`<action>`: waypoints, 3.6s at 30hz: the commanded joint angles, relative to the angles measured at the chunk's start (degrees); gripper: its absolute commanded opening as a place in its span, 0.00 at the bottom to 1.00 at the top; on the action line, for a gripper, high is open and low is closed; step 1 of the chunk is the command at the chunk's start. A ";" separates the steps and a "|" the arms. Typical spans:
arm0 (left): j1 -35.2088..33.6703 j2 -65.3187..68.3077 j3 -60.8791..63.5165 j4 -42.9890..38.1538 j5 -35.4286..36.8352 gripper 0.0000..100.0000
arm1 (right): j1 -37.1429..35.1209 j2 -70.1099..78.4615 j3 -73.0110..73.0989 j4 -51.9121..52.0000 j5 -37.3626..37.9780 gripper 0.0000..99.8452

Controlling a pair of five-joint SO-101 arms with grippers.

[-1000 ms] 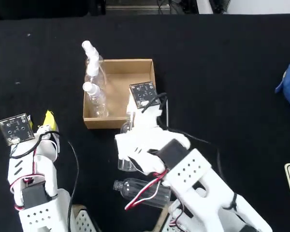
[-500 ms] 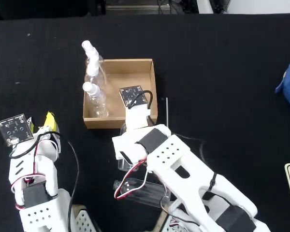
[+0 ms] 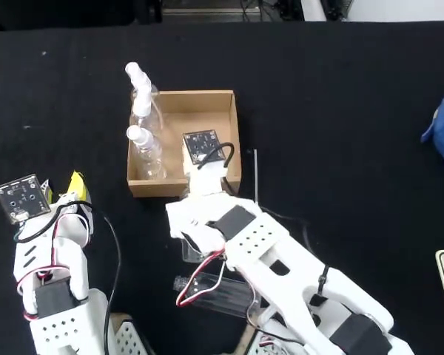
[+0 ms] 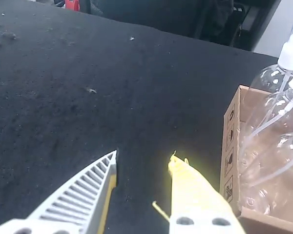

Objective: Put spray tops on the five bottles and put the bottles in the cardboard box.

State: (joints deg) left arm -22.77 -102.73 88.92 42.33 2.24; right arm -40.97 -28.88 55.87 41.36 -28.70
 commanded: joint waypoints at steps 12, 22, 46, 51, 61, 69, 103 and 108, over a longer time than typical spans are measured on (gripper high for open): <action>-0.31 -0.09 -0.75 -0.18 0.26 0.03 | 0.79 -0.04 2.68 -1.67 -0.09 0.29; -0.66 -0.09 -0.75 -0.18 0.35 0.03 | 5.54 -0.48 2.24 -2.73 0.88 0.07; -0.40 -0.09 -0.75 -0.18 0.26 0.03 | 9.05 -40.13 15.60 -4.57 18.81 0.01; -0.40 -0.09 -0.75 -0.18 0.26 0.03 | 10.99 -52.35 15.60 -9.41 26.64 0.01; -0.40 -0.09 -0.75 -0.26 0.26 0.03 | 13.89 -51.30 29.14 -51.60 26.99 0.01; -0.40 -0.09 -0.75 -0.26 0.18 0.03 | 16.62 -30.81 17.27 -54.15 26.99 0.01; -0.40 -0.09 -0.75 -0.26 0.18 0.03 | 22.59 32.66 2.42 -101.19 26.99 0.01; -0.40 -0.09 -0.75 -0.26 0.18 0.03 | 22.59 36.44 2.42 -104.44 26.99 0.01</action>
State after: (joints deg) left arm -22.95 -102.73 88.92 42.33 2.24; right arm -19.60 7.34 61.85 -59.65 -2.07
